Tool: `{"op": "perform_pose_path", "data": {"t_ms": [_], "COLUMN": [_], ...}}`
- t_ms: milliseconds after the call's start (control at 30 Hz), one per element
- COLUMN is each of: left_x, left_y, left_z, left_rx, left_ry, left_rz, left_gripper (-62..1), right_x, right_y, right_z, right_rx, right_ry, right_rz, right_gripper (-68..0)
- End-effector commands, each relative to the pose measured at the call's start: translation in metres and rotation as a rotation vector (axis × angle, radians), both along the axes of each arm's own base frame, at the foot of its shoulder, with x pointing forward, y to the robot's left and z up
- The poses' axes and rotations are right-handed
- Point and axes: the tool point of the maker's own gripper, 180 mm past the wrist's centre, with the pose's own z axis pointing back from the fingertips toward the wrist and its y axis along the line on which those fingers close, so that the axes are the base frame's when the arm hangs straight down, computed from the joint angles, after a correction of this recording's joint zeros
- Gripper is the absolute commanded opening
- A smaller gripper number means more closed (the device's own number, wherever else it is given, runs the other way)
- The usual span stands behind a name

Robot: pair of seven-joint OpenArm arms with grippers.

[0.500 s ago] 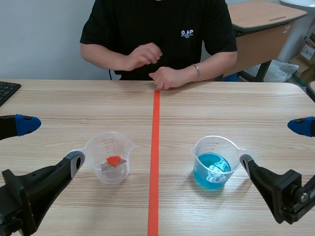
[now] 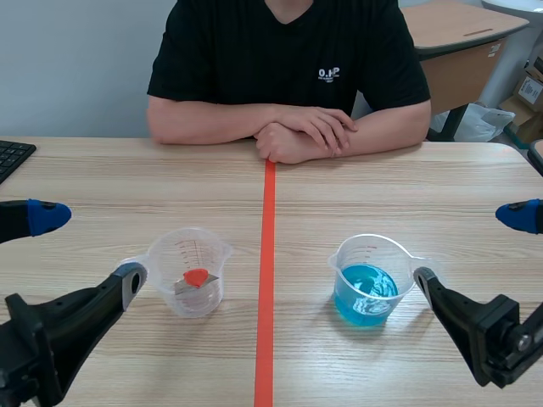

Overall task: Do the redox reaction experiment.
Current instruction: 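Lift the metal plate out of the left beaker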

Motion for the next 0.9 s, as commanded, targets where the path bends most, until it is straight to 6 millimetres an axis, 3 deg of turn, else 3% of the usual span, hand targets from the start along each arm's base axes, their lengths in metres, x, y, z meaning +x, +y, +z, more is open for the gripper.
{"op": "perform_pose_path", "data": {"t_ms": [0, 167, 400, 867], "left_x": [0.001, -0.002, -0.02, -0.112], "left_y": [-0.003, 0.008, 0.045, 0.118], "left_z": [0.006, -0.006, -0.03, -0.116], "left_rx": [-0.001, 0.07, 0.198, 0.343], "left_ry": [-0.019, 0.003, 0.082, 0.425], "left_rz": [-0.002, 0.051, 0.162, 0.379], "left_gripper": [1.4, 1.4, 1.4, 1.4], "right_x": [0.004, 0.005, 0.004, -0.005], "right_y": [0.003, 0.004, 0.006, 0.052], "right_z": [0.011, 0.013, 0.015, 0.015], "right_rx": [0.015, 0.02, 0.03, 0.032], "right_ry": [-0.037, -0.049, -0.061, -0.093], "right_rz": [0.008, 0.012, 0.021, 0.217], "right_gripper": [0.4, 0.4, 0.4, 0.4]}}
